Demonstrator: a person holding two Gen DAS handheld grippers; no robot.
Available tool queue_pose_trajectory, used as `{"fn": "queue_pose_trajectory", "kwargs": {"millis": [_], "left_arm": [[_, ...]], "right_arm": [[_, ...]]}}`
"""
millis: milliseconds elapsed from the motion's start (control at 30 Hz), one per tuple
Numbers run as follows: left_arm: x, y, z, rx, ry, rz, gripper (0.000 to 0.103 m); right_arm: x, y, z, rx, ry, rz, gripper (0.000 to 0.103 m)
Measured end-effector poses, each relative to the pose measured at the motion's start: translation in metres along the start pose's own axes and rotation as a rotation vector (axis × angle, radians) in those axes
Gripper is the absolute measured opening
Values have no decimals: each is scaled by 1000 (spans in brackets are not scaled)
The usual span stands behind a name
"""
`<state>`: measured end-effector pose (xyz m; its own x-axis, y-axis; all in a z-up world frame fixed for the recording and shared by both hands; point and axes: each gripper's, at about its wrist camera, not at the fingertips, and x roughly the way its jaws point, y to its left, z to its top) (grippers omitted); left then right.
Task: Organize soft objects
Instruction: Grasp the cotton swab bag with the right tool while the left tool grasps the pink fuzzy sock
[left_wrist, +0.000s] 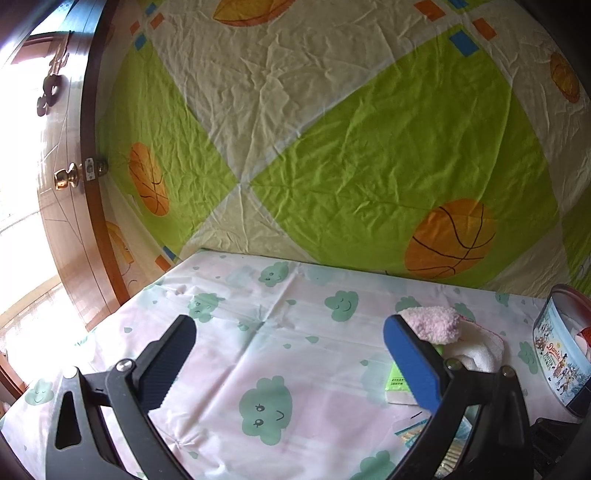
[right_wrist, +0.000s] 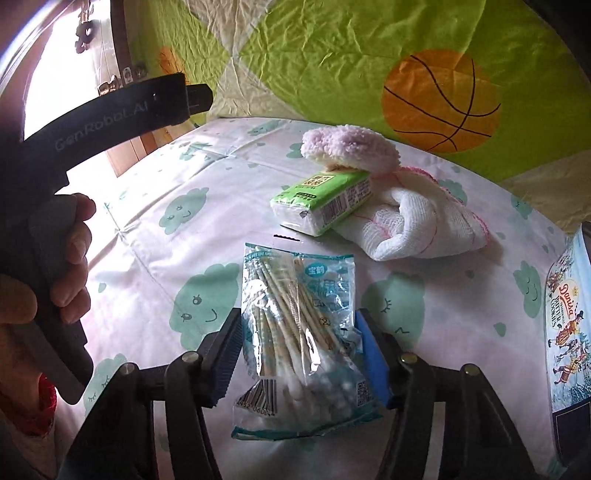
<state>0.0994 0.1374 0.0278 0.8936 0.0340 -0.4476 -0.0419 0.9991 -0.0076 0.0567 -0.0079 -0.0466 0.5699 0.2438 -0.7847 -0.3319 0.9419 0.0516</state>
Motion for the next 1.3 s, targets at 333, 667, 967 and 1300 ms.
{"fn": "queue_pose_trajectory", "kwargs": {"millis": [333,667,967,1300], "left_arm": [[5,0,-3,22,15,6,103],[6,-12,-8,23,32,-127,103],[36,-71,5,100,112,-277,103],[99,-112,7,146,255,-225,79]], "right_arm": [[-8,-4,-3,21,-27,10,42],[-92,-22,-33,6,-326,-106,40],[-127,-76,-35,132,-495,-303,40],[-121,-95,-35,214,-464,-315,40]]}}
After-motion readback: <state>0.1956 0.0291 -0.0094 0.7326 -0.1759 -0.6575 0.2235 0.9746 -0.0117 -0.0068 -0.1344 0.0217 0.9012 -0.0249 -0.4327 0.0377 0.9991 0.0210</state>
